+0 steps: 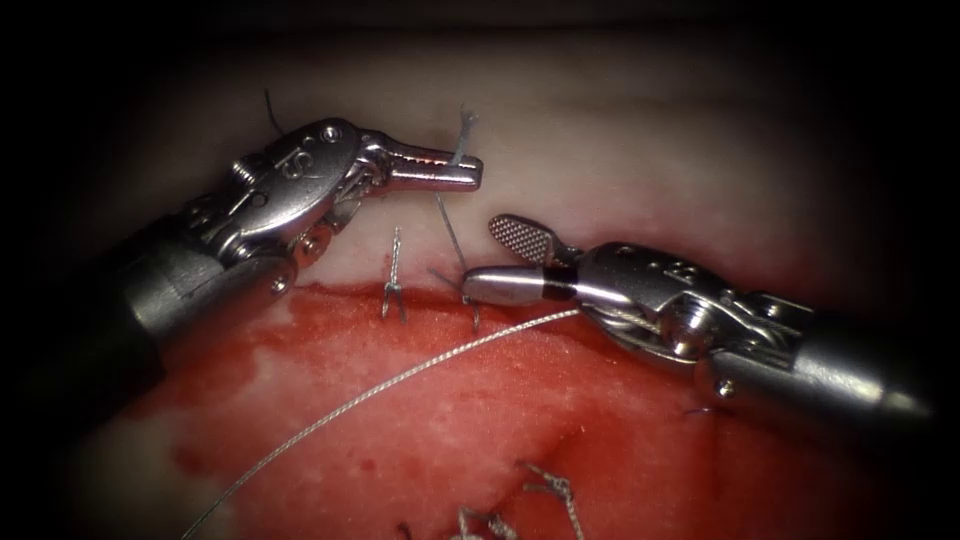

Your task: Wound Closure

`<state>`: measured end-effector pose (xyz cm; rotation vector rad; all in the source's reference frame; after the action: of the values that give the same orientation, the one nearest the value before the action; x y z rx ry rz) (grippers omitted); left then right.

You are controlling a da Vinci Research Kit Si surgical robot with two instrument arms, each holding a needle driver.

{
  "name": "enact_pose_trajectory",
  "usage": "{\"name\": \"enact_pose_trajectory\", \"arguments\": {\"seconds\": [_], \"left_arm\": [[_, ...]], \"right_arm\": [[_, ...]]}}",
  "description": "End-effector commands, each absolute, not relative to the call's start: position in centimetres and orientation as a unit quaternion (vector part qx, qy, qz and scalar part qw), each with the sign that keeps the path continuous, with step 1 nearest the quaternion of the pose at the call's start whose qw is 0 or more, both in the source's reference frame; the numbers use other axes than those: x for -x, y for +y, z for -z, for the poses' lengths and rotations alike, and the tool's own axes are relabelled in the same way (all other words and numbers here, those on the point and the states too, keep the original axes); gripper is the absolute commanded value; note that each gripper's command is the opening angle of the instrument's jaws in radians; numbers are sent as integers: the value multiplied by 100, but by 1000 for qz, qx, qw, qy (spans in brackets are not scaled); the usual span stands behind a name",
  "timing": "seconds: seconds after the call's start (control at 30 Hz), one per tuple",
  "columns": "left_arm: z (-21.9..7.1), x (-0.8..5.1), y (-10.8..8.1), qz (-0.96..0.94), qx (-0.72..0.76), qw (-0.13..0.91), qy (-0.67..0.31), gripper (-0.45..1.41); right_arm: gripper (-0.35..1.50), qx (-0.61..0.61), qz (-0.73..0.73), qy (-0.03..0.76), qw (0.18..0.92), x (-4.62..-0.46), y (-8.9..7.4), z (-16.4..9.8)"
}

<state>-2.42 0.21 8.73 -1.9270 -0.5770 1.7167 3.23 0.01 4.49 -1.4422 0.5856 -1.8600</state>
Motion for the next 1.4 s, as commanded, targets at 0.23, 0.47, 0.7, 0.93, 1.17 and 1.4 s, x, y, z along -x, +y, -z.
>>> {"name": "enact_pose_trajectory", "arguments": {"seconds": [0.23,0.47,0.7,0.93,1.17,1.4], "left_arm": [[-861,249,34,-623,714,242,-208,-45],[-858,252,32,-621,717,238,-212,-45],[-856,254,30,-619,718,234,-216,-45],[-853,256,29,-615,720,233,-221,-45],[-852,257,28,-613,719,234,-227,-45],[-852,258,27,-613,719,235,-229,-45]], "right_arm": [[148,563,722,204,347,-356,12,-445],[148,564,725,189,346,-373,17,-449],[148,563,726,183,349,-383,18,-455],[148,563,727,178,350,-394,15,-459],[145,564,728,175,349,-399,15,-460],[141,566,731,168,342,-400,17,-459]]}}
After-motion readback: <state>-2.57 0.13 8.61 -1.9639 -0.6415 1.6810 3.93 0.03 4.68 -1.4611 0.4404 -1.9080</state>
